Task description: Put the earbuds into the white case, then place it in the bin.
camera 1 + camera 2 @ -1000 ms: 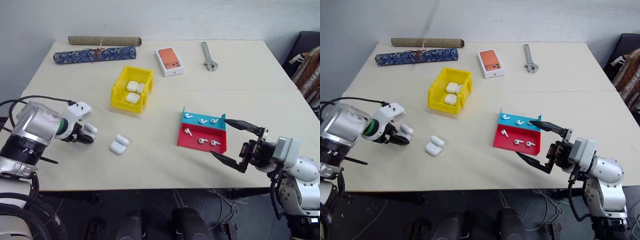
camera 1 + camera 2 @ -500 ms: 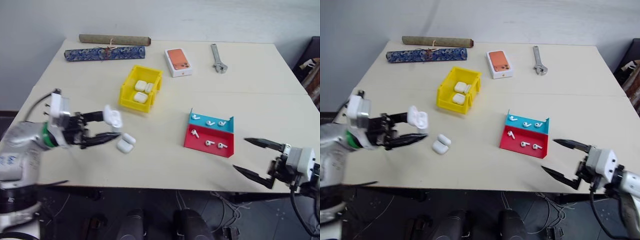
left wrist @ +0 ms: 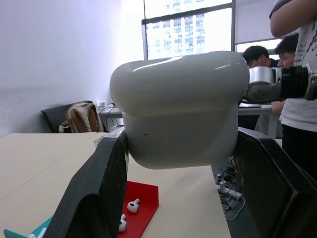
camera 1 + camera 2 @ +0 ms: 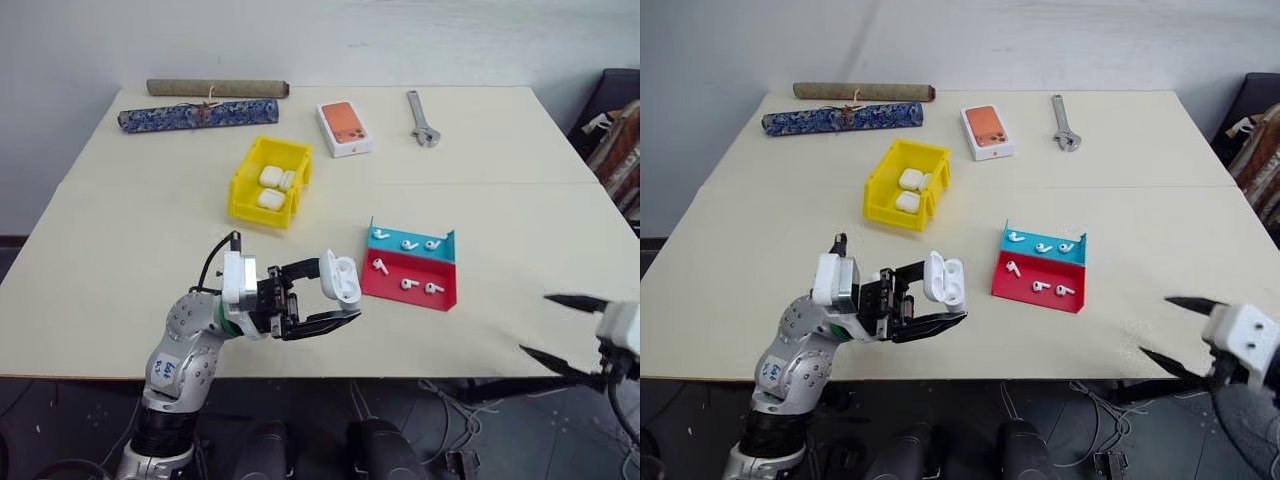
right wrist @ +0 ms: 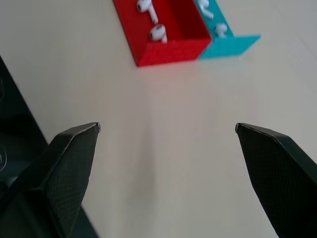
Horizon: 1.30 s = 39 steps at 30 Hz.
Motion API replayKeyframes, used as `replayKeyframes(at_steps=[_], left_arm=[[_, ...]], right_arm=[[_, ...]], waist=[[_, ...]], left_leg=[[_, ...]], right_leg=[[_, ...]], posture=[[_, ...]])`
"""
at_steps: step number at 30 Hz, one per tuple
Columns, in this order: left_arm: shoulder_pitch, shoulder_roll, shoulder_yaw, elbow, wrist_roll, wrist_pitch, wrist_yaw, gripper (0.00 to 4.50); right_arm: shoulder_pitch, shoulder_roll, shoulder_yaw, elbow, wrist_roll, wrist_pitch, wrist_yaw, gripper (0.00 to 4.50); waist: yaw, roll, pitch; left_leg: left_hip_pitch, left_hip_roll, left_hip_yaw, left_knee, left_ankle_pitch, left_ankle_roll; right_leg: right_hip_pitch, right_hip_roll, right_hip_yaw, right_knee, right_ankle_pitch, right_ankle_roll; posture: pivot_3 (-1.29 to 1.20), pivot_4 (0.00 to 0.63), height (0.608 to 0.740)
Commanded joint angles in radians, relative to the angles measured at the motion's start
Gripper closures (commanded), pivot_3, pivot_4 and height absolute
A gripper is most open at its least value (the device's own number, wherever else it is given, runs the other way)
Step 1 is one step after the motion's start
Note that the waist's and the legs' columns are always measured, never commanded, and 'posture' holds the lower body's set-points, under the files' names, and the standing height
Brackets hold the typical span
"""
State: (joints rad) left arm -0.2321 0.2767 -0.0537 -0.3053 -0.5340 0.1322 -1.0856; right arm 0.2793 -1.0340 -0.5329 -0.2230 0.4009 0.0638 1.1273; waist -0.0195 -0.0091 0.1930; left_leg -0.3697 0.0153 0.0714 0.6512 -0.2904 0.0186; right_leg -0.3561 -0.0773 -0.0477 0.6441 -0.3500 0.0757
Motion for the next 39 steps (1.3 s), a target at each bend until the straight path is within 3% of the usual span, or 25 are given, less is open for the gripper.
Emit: replayKeyframes(at_steps=[1, 6, 9, 14, 25, 39], left_arm=[[-0.001, 0.032, -0.020, 0.052, 0.046, -0.092, -0.050, 1.73], [-0.002, 0.042, -0.032, 0.074, 0.043, -0.096, -0.039, 1.73], [-0.001, 0.079, -0.038, 0.084, 0.066, -0.112, -0.056, 1.73], [0.004, 0.125, -0.059, 0.096, 0.098, -0.147, -0.076, 1.73], [0.025, 0.129, -0.069, 0.055, 0.077, -0.111, -0.017, 1.73], [-0.005, 0.138, -0.075, 0.044, 0.081, -0.090, 0.009, 1.73]], right_arm=[[-0.137, -0.111, 0.096, -0.133, 0.076, 0.238, -0.031, 0.00], [-0.391, -0.174, 0.344, -0.169, 0.059, 0.470, -0.064, 0.00], [-0.481, -0.190, 0.460, -0.147, 0.002, 0.522, -0.049, 0.56], [-0.586, -0.153, 0.606, -0.076, -0.109, 0.497, -0.037, 2.30], [-0.782, -0.044, 0.804, 0.000, -0.279, 0.525, -0.015, 2.30], [-0.860, -0.003, 0.894, 0.060, -0.407, 0.523, 0.040, 2.30]], waist=[[-0.002, 0.000, 0.000], [0.012, -0.001, 0.000], [0.021, 0.000, 0.000], [0.017, 0.000, 0.000], [0.013, 0.000, 0.001], [0.014, 0.000, 0.001]], left_leg=[[-0.001, 0.000, 0.000, 0.000, 0.000, 0.000], [-0.004, 0.001, -0.005, -0.001, 0.000, -0.001], [-0.006, 0.000, -0.006, 0.000, 0.000, -0.002], [-0.008, 0.000, -0.006, 0.000, -0.001, -0.001], [-0.008, 0.000, -0.006, -0.001, 0.000, -0.002], [-0.008, 0.000, -0.006, -0.002, 0.000, -0.002]], right_leg=[[-0.001, 0.000, 0.000, 0.000, 0.000, 0.000], [-0.002, -0.001, -0.004, -0.001, 0.000, 0.000], [-0.003, -0.001, -0.004, -0.004, 0.000, 0.000], [-0.003, -0.002, -0.004, -0.008, 0.000, 0.000], [-0.004, -0.002, -0.005, -0.008, 0.000, 0.000], [-0.004, -0.002, -0.005, -0.008, 0.000, 0.000]], posture=[[0.00, 0.150, 0.740], [0.00, 0.150, 0.740], [0.00, 0.150, 0.740], [0.00, 0.150, 0.740], [0.00, 0.150, 0.740], [0.00, 0.150, 0.740]])
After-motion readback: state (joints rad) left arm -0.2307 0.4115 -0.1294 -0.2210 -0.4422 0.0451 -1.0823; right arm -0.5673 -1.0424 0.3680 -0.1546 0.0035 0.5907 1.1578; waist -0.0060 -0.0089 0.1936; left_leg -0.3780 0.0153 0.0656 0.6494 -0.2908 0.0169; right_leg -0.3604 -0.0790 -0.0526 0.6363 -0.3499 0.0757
